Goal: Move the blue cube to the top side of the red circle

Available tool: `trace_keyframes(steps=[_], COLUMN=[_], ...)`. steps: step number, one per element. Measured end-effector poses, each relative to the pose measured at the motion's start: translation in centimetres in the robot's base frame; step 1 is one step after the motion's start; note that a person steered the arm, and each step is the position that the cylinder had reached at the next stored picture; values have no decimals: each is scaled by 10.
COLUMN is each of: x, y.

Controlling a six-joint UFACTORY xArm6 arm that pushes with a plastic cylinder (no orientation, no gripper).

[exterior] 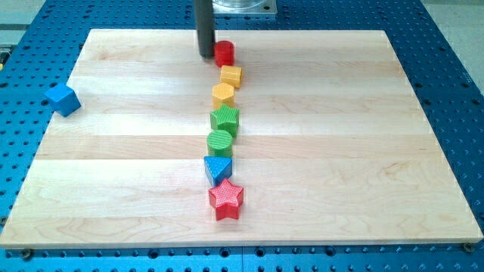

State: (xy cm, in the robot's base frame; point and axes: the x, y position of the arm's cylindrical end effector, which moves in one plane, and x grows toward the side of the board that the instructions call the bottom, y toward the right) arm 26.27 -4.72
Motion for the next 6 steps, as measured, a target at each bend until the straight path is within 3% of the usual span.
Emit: trace_keyframes(steps=[2,3,5,6], x=[-1,-1,-1,9], y=[14,-15,-225,-256])
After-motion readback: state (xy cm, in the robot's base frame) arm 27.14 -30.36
